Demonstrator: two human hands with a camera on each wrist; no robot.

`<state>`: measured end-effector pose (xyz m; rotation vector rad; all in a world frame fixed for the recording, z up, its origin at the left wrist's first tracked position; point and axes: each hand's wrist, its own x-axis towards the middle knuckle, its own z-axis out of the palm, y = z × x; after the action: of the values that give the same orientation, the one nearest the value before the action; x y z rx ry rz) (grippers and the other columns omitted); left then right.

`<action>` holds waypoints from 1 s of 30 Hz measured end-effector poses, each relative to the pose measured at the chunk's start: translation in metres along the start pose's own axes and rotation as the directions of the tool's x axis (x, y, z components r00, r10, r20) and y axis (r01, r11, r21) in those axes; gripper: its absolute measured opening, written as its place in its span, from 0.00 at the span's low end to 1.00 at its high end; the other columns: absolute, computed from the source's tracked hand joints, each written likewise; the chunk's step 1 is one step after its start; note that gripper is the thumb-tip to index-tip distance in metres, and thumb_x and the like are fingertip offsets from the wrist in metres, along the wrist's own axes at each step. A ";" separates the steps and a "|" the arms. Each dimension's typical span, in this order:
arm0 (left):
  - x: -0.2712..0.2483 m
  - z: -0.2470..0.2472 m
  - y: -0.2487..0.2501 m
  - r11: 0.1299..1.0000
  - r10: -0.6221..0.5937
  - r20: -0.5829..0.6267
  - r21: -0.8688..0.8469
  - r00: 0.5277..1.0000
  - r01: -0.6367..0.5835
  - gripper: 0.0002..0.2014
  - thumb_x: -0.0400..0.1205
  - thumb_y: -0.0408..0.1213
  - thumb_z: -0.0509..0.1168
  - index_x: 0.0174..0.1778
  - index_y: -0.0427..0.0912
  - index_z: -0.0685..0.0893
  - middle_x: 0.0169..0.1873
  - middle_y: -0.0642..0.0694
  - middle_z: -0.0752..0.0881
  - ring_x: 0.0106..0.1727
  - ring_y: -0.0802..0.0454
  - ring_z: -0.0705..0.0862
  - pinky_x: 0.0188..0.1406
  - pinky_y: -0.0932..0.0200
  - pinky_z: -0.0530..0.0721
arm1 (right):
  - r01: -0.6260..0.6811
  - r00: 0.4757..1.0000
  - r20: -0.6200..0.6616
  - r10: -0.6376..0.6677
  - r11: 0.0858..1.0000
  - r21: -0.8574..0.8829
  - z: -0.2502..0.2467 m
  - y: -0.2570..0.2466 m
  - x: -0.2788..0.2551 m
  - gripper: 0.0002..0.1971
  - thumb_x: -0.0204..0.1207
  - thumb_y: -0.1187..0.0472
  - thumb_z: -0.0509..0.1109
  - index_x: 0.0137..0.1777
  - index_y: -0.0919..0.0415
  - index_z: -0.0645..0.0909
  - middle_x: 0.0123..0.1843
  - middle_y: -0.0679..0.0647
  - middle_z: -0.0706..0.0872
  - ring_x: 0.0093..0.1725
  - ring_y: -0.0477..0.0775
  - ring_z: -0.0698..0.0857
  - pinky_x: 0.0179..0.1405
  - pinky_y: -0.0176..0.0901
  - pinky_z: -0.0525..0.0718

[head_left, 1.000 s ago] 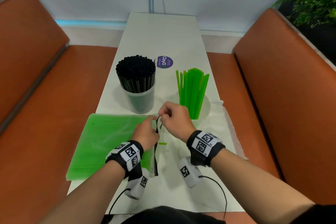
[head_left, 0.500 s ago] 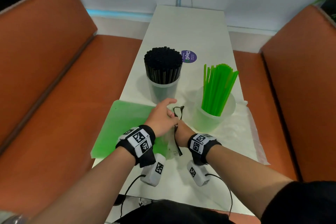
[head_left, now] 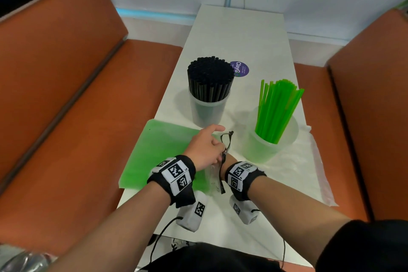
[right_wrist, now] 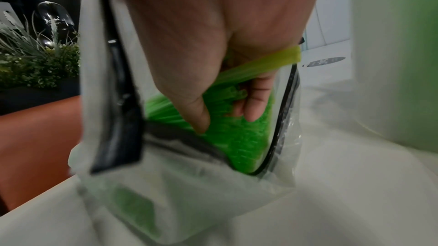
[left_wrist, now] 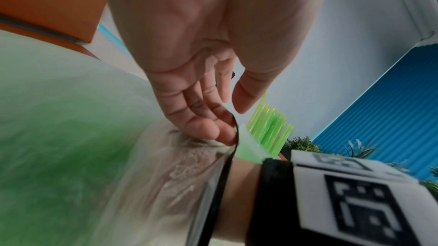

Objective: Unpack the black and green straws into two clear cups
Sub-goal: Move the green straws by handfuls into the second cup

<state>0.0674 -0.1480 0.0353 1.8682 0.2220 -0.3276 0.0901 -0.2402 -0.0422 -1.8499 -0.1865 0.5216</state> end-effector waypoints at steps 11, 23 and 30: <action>0.008 -0.001 -0.003 1.000 0.012 0.018 0.005 1.000 -0.012 0.21 0.82 0.26 0.64 0.69 0.48 0.77 0.34 0.43 0.84 0.31 0.50 0.86 0.40 0.49 0.90 | 0.188 0.942 0.309 0.134 0.551 -0.813 -0.020 -0.002 0.005 0.11 0.75 0.71 0.66 0.41 0.55 0.70 0.44 0.52 0.74 0.53 0.56 0.81 0.58 0.44 0.80; 0.003 -0.003 -0.001 0.998 0.024 0.042 0.052 0.999 -0.026 0.18 0.83 0.28 0.63 0.67 0.47 0.78 0.34 0.42 0.83 0.32 0.49 0.84 0.38 0.53 0.87 | 0.044 0.959 0.198 0.200 0.587 -0.808 -0.015 0.006 0.007 0.21 0.74 0.72 0.68 0.30 0.53 0.61 0.33 0.46 0.67 0.45 0.50 0.74 0.51 0.39 0.75; 0.003 -0.003 -0.003 0.997 0.032 0.049 0.065 0.998 -0.035 0.17 0.83 0.28 0.64 0.67 0.47 0.79 0.34 0.40 0.84 0.32 0.49 0.85 0.40 0.50 0.87 | 0.124 0.949 0.250 0.191 0.503 -0.855 -0.027 -0.007 0.002 0.06 0.77 0.68 0.62 0.40 0.58 0.74 0.43 0.55 0.80 0.45 0.58 0.82 0.47 0.45 0.84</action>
<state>0.0698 -0.1445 0.0326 1.9242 0.1483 -0.3599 0.1048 -0.2606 -0.0293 -2.7630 -0.7576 0.8567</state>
